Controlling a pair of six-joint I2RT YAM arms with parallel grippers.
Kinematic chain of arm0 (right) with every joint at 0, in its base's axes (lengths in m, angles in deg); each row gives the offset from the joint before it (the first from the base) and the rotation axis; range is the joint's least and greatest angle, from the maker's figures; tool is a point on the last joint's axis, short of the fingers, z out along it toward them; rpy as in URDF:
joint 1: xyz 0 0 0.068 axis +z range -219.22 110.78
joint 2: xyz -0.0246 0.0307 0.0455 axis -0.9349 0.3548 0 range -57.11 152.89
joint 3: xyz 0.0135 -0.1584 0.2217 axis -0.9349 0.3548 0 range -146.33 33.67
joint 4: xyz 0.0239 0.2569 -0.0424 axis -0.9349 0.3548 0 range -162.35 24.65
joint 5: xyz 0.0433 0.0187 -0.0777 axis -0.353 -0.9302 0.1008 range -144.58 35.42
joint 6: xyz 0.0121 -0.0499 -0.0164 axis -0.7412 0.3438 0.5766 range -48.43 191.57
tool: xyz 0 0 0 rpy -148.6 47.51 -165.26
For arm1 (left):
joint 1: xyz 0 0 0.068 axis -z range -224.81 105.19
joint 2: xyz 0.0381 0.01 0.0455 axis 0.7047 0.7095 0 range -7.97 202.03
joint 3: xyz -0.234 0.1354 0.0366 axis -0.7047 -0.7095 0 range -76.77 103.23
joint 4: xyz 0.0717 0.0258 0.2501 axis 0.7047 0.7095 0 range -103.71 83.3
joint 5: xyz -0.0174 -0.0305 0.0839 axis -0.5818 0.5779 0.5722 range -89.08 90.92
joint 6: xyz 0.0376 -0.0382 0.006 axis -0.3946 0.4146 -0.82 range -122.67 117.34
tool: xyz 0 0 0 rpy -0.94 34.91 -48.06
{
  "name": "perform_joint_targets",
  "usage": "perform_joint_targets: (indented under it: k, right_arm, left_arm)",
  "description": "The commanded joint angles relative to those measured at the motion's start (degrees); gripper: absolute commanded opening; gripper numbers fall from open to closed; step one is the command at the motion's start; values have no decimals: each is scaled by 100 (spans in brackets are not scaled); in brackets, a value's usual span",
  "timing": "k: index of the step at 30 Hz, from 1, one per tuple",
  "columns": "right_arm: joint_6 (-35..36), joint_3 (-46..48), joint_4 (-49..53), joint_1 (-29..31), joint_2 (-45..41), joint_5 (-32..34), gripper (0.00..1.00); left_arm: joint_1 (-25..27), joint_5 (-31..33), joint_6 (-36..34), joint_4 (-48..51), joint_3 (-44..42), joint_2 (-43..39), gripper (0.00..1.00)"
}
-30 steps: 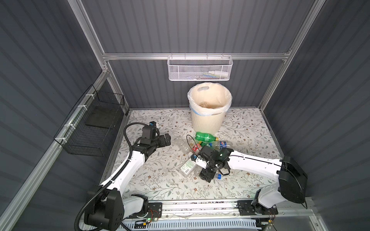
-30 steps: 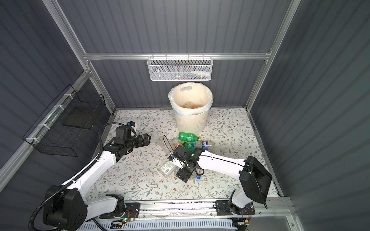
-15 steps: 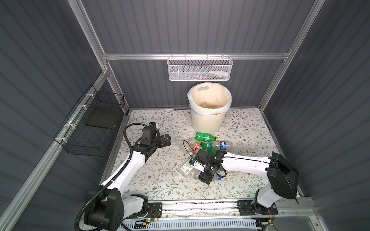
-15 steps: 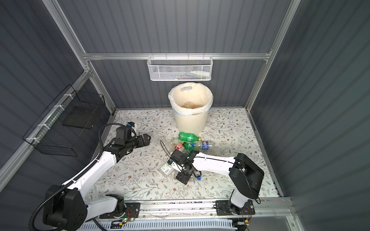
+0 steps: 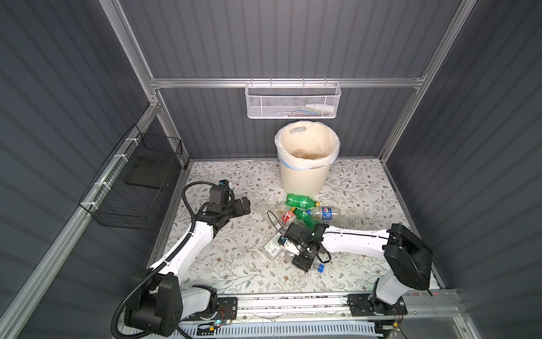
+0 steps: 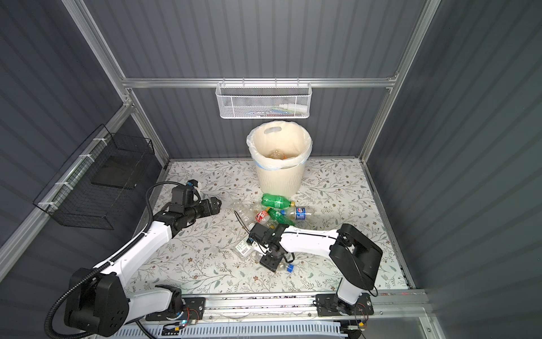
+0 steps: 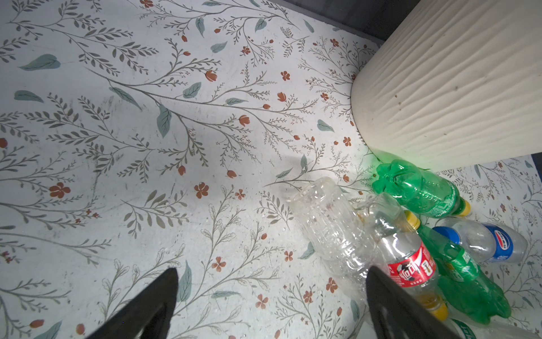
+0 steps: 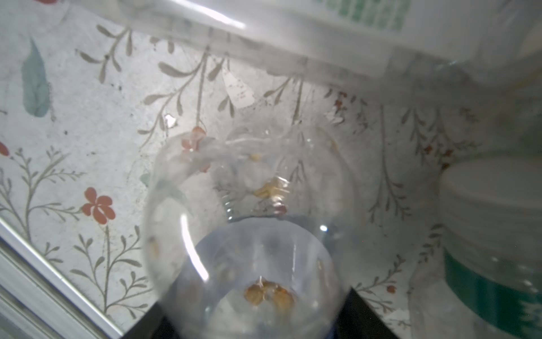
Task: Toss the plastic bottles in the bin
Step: 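Close the right gripper on a clear bottle and lift it, then carry the clear bottle over the bin and release it with the right gripper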
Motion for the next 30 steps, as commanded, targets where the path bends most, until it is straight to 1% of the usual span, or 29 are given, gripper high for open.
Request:
perform_joint_targets:
  k: [1,5,11,18,20,23,27,30]
  right_arm:
    - [-51,123,-27,37,-201,32,59]
    - [-72,143,-35,35,-370,50,55]
    - [-136,158,-13,-27,-843,161,53]
    - [-279,202,-167,-526,-1728,173,52]
    - [-366,226,-271,-754,-2050,59,51]
    - [-561,412,-660,-1122,-2605,-96,50]
    - [-864,675,-1276,-1581,-3326,-76,50]
    - [-1181,1049,-2189,-1901,-3846,62,51]
  left_arm:
    - [-46,-72,67,-70,-60,54,100]
    - [-46,-81,72,-67,-62,63,99]
    - [-46,-80,48,-53,-40,105,100]
    - [-46,-210,81,-148,20,181,99]
    - [-46,-248,89,-149,54,213,99]
    - [-46,-283,90,-125,118,243,99]
    - [-46,-366,98,-153,123,246,99]
    - [-37,-604,72,-250,116,311,97]
